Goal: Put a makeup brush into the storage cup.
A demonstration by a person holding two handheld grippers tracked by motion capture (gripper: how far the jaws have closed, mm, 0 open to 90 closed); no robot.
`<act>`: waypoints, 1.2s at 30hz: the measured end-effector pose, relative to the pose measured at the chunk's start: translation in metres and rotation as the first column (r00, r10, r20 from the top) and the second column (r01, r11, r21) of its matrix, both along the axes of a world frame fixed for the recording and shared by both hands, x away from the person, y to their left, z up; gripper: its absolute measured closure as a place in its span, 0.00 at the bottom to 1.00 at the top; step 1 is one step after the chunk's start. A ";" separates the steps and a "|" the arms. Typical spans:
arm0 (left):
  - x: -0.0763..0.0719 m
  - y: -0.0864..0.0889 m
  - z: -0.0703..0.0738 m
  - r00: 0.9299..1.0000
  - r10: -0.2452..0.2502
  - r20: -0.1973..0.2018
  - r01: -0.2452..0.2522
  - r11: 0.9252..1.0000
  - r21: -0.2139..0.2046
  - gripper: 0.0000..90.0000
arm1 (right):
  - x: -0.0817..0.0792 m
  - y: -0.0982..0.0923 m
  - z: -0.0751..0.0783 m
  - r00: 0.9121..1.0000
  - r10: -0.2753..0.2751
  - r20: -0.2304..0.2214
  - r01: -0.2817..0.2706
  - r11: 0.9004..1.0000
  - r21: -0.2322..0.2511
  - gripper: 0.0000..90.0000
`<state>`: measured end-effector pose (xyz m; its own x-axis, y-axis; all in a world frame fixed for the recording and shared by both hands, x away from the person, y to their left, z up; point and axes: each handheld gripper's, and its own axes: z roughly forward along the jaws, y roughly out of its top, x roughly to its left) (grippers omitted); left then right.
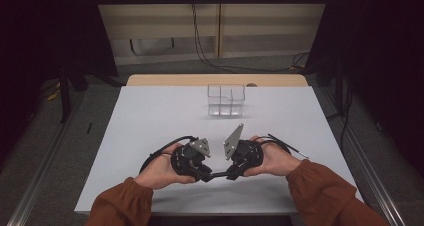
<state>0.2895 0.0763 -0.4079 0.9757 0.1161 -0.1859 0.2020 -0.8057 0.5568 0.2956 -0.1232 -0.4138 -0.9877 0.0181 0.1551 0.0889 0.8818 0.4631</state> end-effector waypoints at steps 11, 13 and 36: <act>-0.002 0.000 -0.004 0.998 0.056 0.027 -0.055 0.997 -0.057 0.53 | 0.000 -0.006 -0.002 1.000 -0.029 -0.003 0.029 0.999 0.017 0.89; -0.001 0.001 -0.004 0.997 0.075 0.028 -0.073 0.995 -0.069 0.49 | 0.000 -0.006 -0.003 1.000 -0.030 -0.005 0.030 0.999 0.017 0.89; -0.002 0.024 0.000 0.978 0.194 0.076 -0.180 0.969 -0.167 0.07 | -0.003 -0.027 -0.008 0.994 -0.112 0.005 0.111 0.993 0.029 0.89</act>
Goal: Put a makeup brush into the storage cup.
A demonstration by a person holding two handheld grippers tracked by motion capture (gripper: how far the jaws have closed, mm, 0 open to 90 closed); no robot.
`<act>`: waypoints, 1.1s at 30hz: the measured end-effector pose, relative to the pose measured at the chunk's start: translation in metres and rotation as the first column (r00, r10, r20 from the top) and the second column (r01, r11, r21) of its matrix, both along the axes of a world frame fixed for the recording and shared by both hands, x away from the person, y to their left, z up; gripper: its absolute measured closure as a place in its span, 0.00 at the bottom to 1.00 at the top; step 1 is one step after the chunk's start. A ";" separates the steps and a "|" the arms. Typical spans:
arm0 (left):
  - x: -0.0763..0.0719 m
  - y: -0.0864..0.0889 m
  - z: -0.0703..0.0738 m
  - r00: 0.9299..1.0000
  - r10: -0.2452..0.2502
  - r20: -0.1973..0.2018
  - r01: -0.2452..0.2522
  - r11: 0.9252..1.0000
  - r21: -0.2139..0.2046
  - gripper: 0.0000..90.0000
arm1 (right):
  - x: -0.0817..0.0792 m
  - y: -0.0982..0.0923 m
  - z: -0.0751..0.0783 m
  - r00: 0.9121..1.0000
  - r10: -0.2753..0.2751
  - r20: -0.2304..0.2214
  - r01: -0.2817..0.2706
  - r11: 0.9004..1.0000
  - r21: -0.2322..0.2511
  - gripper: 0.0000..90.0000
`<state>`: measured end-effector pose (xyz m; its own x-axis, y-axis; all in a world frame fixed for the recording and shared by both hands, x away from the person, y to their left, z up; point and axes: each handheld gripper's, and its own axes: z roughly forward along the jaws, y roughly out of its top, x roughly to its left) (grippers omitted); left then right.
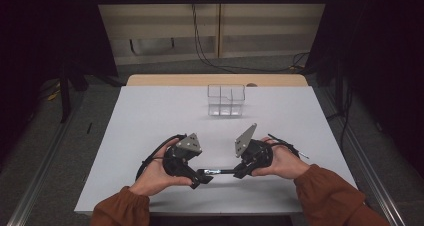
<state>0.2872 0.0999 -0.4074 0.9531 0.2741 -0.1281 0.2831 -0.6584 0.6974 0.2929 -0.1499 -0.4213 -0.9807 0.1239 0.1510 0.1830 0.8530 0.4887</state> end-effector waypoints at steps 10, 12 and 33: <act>-0.004 0.023 -0.002 0.998 0.060 0.024 -0.059 0.997 -0.048 0.04 | -0.002 -0.017 -0.003 0.998 -0.056 0.007 0.056 0.998 0.030 0.89; -0.004 0.026 -0.003 0.997 0.077 0.022 -0.076 0.995 -0.058 0.04 | -0.003 -0.020 -0.005 0.998 -0.069 0.007 0.068 0.997 0.040 0.89; -0.012 0.043 -0.012 0.972 0.227 0.052 -0.219 0.967 -0.129 0.04 | -0.011 -0.036 -0.026 0.969 -0.248 0.009 0.241 0.950 0.199 0.89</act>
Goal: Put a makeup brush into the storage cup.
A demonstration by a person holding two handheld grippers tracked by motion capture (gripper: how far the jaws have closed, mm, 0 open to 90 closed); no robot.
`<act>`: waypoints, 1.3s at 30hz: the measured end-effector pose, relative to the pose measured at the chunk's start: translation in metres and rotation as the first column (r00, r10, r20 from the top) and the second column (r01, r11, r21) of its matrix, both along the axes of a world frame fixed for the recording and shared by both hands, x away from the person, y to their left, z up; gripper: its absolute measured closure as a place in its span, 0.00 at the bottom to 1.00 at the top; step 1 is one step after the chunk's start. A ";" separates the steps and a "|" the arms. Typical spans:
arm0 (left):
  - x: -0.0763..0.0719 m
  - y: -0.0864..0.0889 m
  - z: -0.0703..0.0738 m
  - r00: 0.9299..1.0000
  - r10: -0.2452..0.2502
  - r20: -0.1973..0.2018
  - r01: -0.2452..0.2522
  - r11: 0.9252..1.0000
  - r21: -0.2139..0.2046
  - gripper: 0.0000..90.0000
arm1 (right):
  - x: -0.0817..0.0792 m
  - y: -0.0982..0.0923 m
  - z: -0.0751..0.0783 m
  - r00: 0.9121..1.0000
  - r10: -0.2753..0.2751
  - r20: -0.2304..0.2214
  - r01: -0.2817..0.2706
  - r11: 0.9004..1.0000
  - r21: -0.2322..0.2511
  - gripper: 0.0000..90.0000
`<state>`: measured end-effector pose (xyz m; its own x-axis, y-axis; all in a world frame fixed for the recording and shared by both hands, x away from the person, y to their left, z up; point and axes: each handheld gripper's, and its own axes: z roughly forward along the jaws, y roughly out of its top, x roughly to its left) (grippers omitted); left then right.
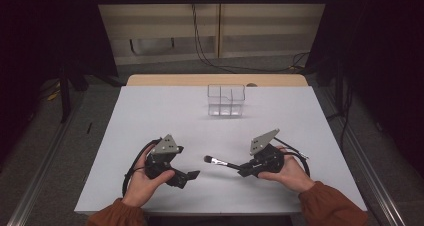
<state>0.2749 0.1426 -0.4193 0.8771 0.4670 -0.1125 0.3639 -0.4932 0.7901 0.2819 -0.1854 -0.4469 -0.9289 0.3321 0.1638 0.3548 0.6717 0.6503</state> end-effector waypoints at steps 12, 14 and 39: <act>-0.001 0.001 -0.003 1.000 0.013 0.004 -0.013 1.000 -0.024 0.04 | -0.008 -0.013 -0.002 0.995 -0.101 0.019 0.099 0.990 0.097 0.89; -0.001 0.001 -0.004 1.000 0.013 0.005 -0.013 1.000 -0.023 0.04 | -0.009 -0.014 -0.002 0.994 -0.110 0.029 0.106 0.988 0.114 0.89; -0.003 -0.002 -0.006 1.000 0.020 0.018 -0.019 1.000 -0.023 0.04 | -0.016 -0.021 0.003 0.956 -0.258 0.140 0.197 0.917 0.346 0.89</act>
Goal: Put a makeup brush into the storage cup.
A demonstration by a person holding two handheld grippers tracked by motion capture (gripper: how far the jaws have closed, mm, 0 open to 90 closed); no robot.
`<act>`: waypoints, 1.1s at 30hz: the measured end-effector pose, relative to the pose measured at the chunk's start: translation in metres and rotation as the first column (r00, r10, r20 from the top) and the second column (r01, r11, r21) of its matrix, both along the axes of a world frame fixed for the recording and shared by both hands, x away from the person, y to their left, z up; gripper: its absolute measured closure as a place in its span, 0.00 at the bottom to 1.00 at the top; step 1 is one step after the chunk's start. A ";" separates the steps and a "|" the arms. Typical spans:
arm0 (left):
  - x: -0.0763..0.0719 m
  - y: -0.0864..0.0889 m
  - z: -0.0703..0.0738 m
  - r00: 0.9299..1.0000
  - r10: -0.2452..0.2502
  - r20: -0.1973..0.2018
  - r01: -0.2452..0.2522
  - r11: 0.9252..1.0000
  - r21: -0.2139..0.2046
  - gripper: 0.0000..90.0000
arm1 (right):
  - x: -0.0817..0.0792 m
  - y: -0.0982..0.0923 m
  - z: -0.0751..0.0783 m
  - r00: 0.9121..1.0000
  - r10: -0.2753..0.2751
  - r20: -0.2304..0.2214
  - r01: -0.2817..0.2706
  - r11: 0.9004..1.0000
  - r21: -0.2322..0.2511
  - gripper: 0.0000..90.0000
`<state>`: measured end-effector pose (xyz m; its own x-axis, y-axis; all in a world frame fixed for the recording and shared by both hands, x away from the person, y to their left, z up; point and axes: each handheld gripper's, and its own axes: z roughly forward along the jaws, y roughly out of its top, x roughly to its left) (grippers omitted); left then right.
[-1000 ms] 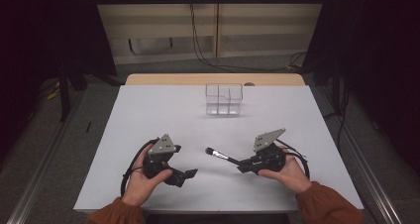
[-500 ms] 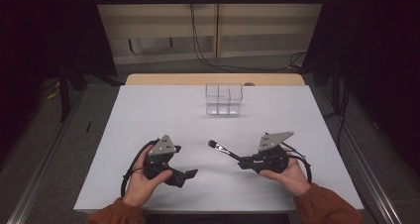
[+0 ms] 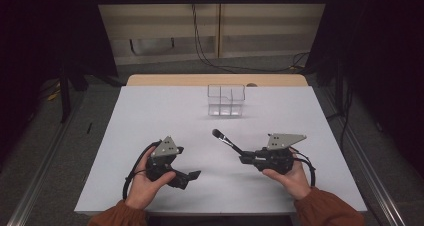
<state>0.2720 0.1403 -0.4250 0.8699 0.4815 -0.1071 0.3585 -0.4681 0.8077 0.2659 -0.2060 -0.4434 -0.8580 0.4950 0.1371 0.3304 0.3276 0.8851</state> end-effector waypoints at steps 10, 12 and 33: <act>-0.001 0.001 0.002 0.999 0.034 0.014 -0.033 0.999 -0.039 0.04 | -0.002 0.003 0.002 0.999 -0.012 0.038 0.010 0.999 0.040 0.89; -0.002 0.001 0.002 0.999 0.030 0.014 -0.030 0.999 -0.038 0.04 | -0.002 0.004 0.003 0.999 -0.013 0.041 0.011 0.999 0.044 0.89; -0.006 -0.005 0.002 0.999 0.037 0.032 -0.035 0.998 -0.061 0.04 | -0.004 0.008 0.011 0.995 -0.029 0.090 0.018 0.993 0.118 0.89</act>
<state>0.2659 0.1350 -0.4232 0.8557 0.5062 -0.1079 0.3466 -0.4057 0.8457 0.2615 -0.1980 -0.4329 -0.8579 0.5005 0.1164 0.2524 0.2133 0.9438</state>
